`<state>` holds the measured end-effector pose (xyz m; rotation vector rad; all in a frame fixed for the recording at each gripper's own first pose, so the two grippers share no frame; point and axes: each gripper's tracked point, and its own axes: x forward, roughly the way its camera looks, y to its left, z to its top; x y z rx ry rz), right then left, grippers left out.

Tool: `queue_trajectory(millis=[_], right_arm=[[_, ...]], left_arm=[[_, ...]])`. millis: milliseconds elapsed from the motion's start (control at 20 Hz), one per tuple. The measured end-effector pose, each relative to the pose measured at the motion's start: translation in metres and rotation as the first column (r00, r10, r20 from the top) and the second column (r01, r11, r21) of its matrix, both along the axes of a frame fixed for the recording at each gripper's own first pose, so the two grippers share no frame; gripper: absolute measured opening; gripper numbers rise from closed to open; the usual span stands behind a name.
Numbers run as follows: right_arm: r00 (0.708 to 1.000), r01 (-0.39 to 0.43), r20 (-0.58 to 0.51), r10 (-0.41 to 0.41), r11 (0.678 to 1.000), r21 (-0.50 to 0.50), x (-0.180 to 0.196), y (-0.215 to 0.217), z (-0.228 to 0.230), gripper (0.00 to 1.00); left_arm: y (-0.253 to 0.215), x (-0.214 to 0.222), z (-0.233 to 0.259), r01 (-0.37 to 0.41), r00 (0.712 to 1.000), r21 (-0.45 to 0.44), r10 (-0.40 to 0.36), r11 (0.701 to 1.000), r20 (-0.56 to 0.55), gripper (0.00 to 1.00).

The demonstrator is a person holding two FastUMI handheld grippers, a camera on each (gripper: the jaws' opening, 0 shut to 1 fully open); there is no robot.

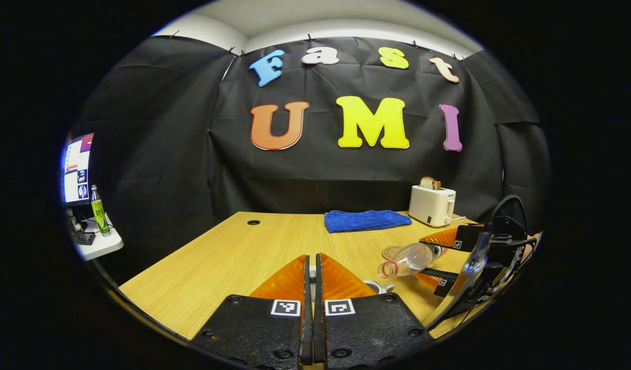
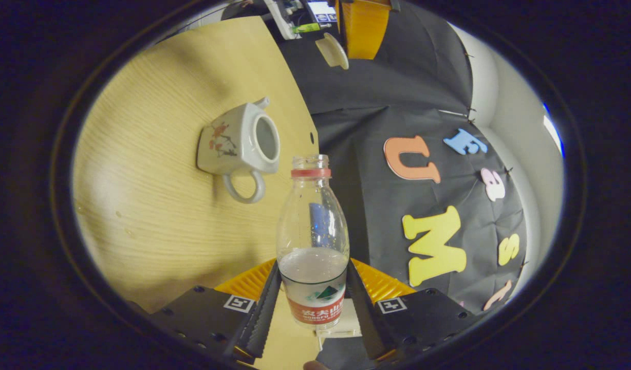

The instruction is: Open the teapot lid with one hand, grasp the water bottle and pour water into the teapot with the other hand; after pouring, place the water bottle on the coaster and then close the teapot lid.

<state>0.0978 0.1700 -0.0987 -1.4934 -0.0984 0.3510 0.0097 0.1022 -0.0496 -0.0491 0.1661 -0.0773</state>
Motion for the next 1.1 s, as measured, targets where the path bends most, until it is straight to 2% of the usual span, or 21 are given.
queue_trajectory(millis=[200, 650, 1100], right_arm=[[0.998, -0.030, 0.056, 0.035, 0.996, -0.090, -0.003, 0.005, 0.007, 0.71], [0.987, -0.071, 0.125, 0.100, 0.973, -0.221, -0.004, 0.017, 0.014, 0.72], [0.976, -0.091, 0.162, 0.146, 0.947, -0.307, -0.003, 0.025, 0.026, 0.72]], left_arm=[[0.001, 0.001, -0.001, -0.002, 1.000, 0.002, 0.002, 1.000, -0.006, 0.03], [0.006, -0.001, -0.003, -0.002, 1.000, -0.002, 0.002, 1.000, -0.012, 0.03], [0.010, -0.003, 0.003, -0.006, 1.000, -0.007, 0.006, 1.000, -0.001, 0.03]])
